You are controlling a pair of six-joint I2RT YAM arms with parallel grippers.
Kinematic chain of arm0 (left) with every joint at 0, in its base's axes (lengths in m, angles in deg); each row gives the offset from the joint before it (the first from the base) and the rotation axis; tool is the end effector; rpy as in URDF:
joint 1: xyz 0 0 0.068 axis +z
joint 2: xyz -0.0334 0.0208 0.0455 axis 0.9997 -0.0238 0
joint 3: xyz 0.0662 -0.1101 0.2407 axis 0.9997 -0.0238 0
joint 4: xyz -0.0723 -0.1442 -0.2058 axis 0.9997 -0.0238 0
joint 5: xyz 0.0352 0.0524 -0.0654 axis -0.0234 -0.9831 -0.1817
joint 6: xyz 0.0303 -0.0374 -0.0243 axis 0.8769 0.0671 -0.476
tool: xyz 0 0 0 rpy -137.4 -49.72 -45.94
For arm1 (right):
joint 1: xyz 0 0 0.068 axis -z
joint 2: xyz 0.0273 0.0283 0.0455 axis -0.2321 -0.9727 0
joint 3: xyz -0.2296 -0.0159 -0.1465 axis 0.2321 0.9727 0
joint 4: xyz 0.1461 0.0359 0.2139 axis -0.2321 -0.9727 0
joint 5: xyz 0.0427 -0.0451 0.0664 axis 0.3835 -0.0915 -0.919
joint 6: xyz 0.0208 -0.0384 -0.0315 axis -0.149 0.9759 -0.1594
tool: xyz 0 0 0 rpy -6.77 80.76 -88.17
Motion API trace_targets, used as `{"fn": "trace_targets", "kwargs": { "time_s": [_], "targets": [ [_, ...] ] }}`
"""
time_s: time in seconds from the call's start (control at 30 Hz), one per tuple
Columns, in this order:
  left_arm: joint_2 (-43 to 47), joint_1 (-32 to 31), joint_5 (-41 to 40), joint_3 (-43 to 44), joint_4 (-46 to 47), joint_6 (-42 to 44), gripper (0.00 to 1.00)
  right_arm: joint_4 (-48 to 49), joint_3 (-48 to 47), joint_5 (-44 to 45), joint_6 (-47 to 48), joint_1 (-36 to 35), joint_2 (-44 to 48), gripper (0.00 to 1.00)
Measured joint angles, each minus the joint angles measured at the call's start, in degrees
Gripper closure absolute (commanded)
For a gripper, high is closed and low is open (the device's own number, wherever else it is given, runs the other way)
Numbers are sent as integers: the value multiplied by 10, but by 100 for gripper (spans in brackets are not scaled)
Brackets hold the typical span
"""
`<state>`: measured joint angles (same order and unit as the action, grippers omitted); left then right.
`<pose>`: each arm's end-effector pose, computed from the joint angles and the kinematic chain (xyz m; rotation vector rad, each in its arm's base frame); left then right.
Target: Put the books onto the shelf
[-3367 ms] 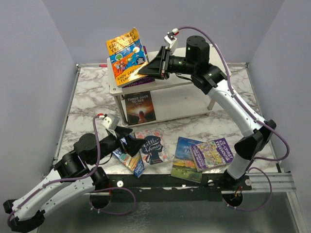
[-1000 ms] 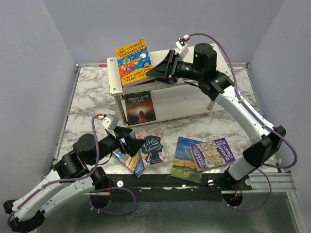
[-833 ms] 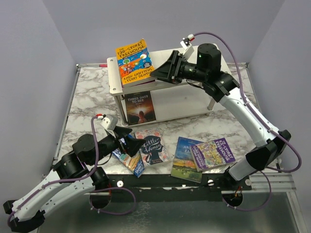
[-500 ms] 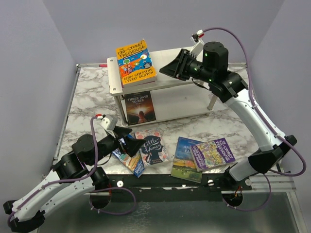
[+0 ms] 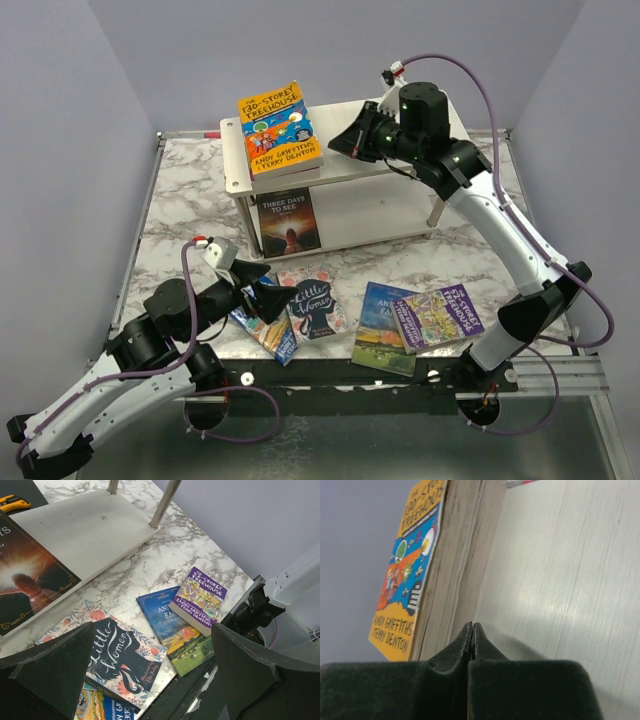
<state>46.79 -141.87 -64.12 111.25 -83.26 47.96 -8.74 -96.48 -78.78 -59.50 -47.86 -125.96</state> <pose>0.0564 -0.0723 0.3264 0.3976 1.7026 -0.9689 0.2901 0.2083 0.4696 -0.1228 1.9612 1.0530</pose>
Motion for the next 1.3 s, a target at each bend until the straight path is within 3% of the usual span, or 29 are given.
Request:
{"fn": "trace_targets", "kwargs": {
  "time_s": [0.57,1.3],
  "targets": [
    [2,0,0,0,0,0,1,-52,-70,89,51,-61,-46,99],
    [2,0,0,0,0,0,1,-90,-86,209,94,-106,-60,99]
  ]
}}
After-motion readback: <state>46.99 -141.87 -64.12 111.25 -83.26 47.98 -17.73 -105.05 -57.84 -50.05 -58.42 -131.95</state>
